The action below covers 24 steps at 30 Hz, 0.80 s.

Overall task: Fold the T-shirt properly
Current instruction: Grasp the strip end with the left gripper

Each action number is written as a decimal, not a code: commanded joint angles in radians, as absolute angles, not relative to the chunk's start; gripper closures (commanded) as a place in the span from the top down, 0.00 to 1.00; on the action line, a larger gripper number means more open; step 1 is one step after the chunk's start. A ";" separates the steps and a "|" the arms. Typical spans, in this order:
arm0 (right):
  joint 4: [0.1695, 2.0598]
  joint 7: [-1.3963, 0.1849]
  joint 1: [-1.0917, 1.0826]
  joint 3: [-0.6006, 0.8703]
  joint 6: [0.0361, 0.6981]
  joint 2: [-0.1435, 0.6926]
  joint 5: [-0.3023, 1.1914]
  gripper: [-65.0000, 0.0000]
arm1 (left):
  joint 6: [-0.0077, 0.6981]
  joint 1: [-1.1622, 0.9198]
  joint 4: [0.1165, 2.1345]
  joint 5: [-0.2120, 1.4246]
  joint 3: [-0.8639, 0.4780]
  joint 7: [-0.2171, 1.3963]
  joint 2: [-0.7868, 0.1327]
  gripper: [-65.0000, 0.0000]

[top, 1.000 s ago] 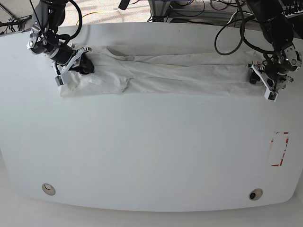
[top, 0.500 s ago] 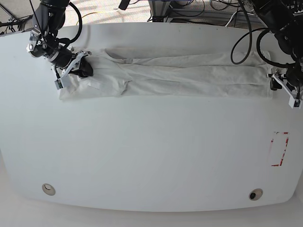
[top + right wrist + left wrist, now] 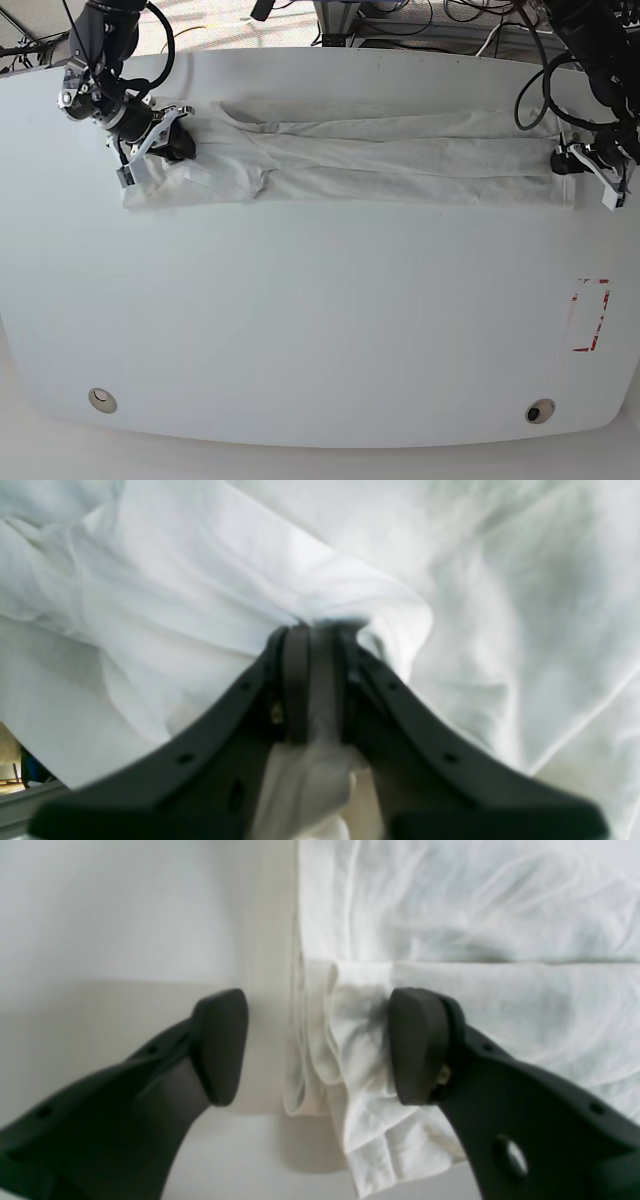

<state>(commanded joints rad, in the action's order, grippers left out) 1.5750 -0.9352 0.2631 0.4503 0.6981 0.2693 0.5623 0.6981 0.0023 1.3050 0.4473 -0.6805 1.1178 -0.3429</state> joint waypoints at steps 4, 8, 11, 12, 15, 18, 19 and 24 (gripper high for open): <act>1.570 -0.935 0.269 0.450 0.698 0.268 0.590 0.14 | 0.698 -0.001 1.303 0.447 -0.619 1.106 -0.343 0.64; 1.570 -0.935 0.266 0.450 0.698 0.268 0.618 0.14 | 0.698 -0.001 1.303 0.443 -0.616 1.106 -0.337 0.55; 1.575 -0.935 0.268 0.450 0.698 0.268 0.616 0.14 | 0.698 -0.001 1.305 0.443 -0.615 1.106 -0.335 0.27; 1.573 -0.935 0.269 0.450 0.698 0.268 0.616 0.14 | 0.698 -0.001 1.305 0.441 -0.615 1.106 -0.335 0.15; 1.569 -0.935 0.268 0.453 0.698 0.268 0.611 0.13 | 0.698 -0.001 1.308 0.441 -0.615 1.106 -0.340 0.07; 1.569 -0.935 0.263 0.453 0.698 0.268 0.615 0.13 | 0.698 -0.002 1.348 0.443 -0.618 1.106 -0.341 0.06; 1.570 -0.935 0.266 0.453 0.698 0.268 0.616 0.13 | 0.698 -0.019 1.386 0.443 -0.619 1.106 -0.341 0.06; 1.569 -0.935 0.265 0.453 0.698 0.268 0.616 0.13 | 0.698 -0.113 1.690 0.443 -0.608 1.110 -0.335 0.06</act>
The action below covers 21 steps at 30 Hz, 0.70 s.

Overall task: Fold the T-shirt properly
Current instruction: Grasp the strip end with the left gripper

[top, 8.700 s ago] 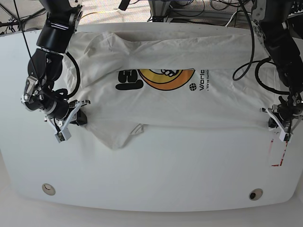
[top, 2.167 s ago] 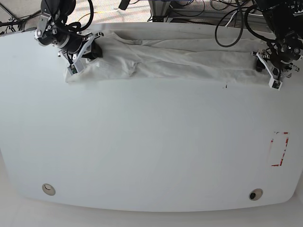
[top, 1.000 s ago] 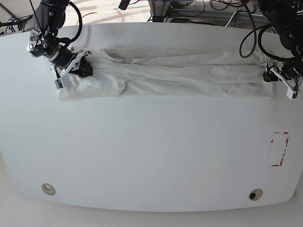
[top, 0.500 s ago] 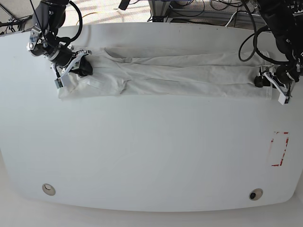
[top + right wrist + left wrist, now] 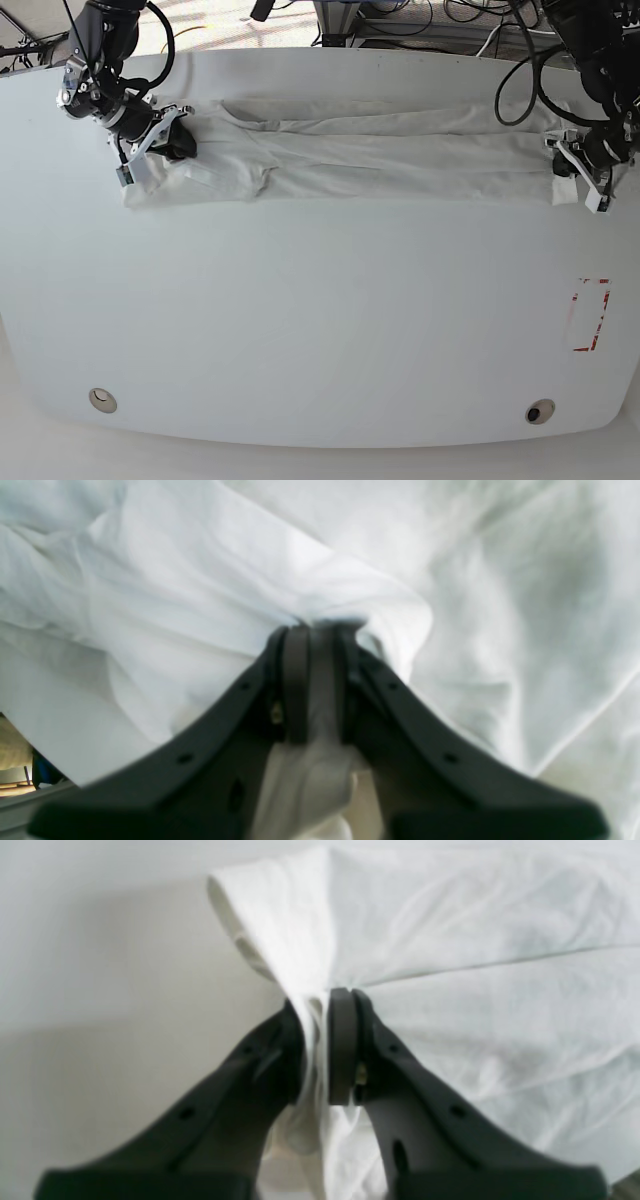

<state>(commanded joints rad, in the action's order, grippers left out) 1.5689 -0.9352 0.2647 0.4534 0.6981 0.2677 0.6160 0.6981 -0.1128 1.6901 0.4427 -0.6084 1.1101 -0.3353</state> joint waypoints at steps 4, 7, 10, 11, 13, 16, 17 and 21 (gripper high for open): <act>1.569 -0.935 0.266 0.455 0.698 0.268 0.616 0.13 | 0.698 -0.186 1.902 0.449 -0.533 1.152 -0.337 0.06; 1.569 -0.935 0.263 0.455 0.698 0.268 0.616 0.13 | 0.698 -0.214 1.983 0.450 -0.458 1.164 -0.335 0.06; 1.569 -0.935 0.262 0.453 0.698 0.251 0.616 0.13 | 0.698 -0.214 2.000 0.452 -0.335 1.179 -0.335 0.06; 1.569 -0.935 0.262 0.453 0.698 0.246 0.616 0.13 | 0.698 -0.214 2.003 0.452 -0.305 1.179 -0.334 0.06; 1.569 -0.935 0.262 0.453 0.698 0.243 0.613 0.13 | 0.698 -0.208 2.002 0.452 -0.240 1.179 -0.315 0.06; 1.569 -0.935 0.262 0.453 0.698 0.242 0.615 0.13 | 0.698 -0.168 2.002 0.450 -0.160 1.190 -0.271 0.06; 1.570 -0.935 0.265 0.453 0.698 0.242 0.615 0.13 | 0.698 -0.165 2.002 0.450 -0.147 1.196 -0.266 0.06; 1.567 -0.935 0.263 0.453 0.698 0.240 0.615 0.13 | 0.698 -0.128 1.997 0.441 -0.111 1.204 -0.219 0.06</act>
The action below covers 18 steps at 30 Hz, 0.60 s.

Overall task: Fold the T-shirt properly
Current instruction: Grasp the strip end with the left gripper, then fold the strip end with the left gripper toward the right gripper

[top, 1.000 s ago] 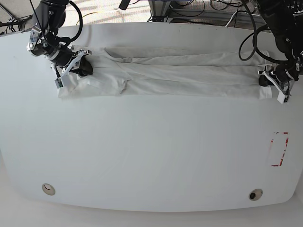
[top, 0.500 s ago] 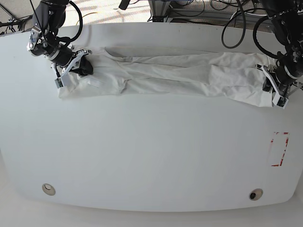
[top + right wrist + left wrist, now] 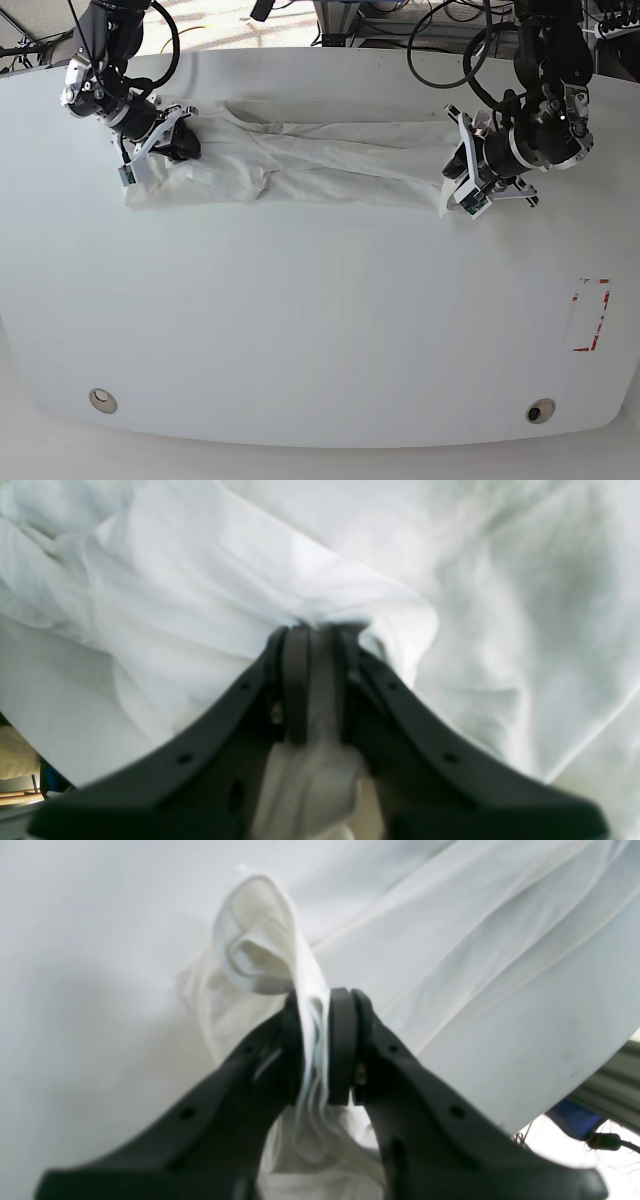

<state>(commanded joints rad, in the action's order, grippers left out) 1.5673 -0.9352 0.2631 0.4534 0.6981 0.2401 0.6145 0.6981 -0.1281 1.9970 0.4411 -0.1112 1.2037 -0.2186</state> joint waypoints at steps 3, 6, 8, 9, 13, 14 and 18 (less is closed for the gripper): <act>1.575 -0.935 0.272 0.455 0.698 0.240 0.616 0.13 | 0.698 -0.119 1.997 0.440 -0.081 1.204 -0.202 0.06; 1.567 -0.934 0.268 0.455 0.698 0.240 0.615 0.13 | 0.698 -0.096 1.982 0.440 -0.050 1.204 -0.193 0.06; 1.570 -0.934 0.268 0.455 0.698 0.240 0.616 0.13 | 0.698 -0.077 1.980 0.441 -0.024 1.204 -0.177 0.06; 1.573 -0.934 0.269 0.455 0.698 0.240 0.616 0.13 | 0.698 -0.070 1.980 0.441 -0.007 1.204 -0.171 0.06; 1.570 -0.934 0.268 0.455 0.698 0.240 0.616 0.13 | 0.698 -0.058 1.975 0.441 0.036 1.202 -0.148 0.06; 1.570 -0.934 0.266 0.455 0.698 0.240 0.616 0.13 | 0.698 -0.042 1.975 0.441 0.042 1.202 -0.130 0.06; 1.575 -0.934 0.268 0.455 0.698 0.222 0.616 0.13 | 0.698 -0.025 1.975 0.441 0.059 1.202 -0.114 0.06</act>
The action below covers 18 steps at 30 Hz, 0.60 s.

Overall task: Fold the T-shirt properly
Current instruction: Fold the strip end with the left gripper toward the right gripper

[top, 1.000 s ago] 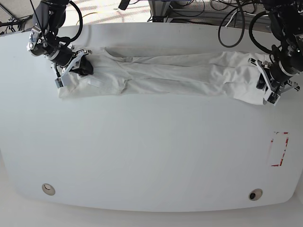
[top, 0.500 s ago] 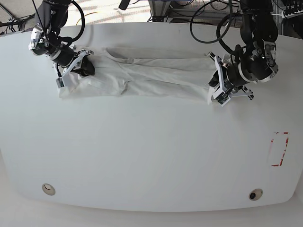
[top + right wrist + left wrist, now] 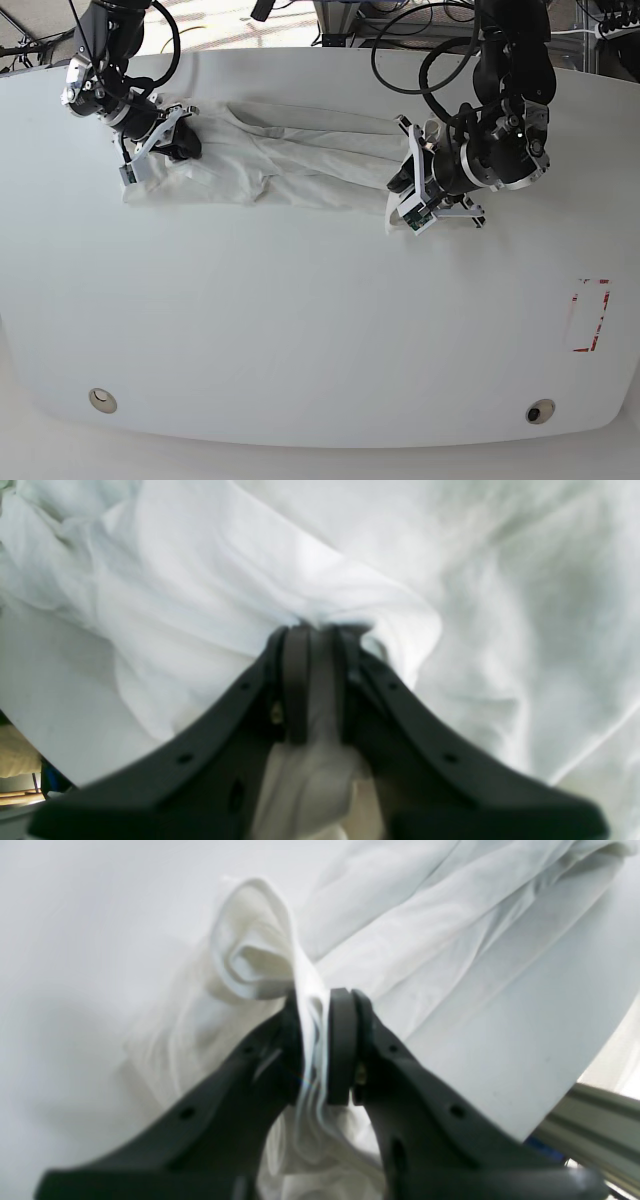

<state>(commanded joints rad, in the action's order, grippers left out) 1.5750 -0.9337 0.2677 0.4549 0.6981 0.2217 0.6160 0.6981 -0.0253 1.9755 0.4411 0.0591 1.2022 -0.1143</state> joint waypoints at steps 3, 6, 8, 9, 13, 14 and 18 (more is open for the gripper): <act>1.570 -0.934 0.263 0.455 0.698 0.217 0.616 0.13 | 0.698 -0.019 1.957 0.437 0.079 1.202 -0.114 0.06; 1.577 -0.934 0.269 0.455 0.698 0.213 0.616 0.13 | 0.698 -0.005 1.951 0.406 0.094 1.202 -0.101 0.07; 1.572 -0.934 0.268 0.455 0.698 0.213 0.616 0.13 | 0.698 0.007 1.946 0.384 0.107 1.202 -0.096 0.07; 1.572 -0.934 0.266 0.455 0.698 0.213 0.616 0.13 | 0.698 0.008 1.946 0.375 0.111 1.202 -0.094 0.07; 1.581 -0.934 0.269 0.455 0.698 0.211 0.616 0.13 | 0.698 0.008 1.946 0.357 0.130 1.202 -0.093 0.07; 1.583 -0.934 0.269 0.455 0.698 0.211 0.616 0.13 | 0.698 0.010 1.946 0.357 0.133 1.201 -0.093 0.07; 1.583 -0.934 0.271 0.455 0.698 0.211 0.616 0.13 | 0.698 0.035 1.945 0.357 0.139 1.201 -0.051 0.14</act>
<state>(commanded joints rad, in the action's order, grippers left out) 1.5827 -0.9337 0.2708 0.4549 0.6981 0.2110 0.6160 0.6981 0.0345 1.9448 0.3567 0.1389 1.2006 -0.0514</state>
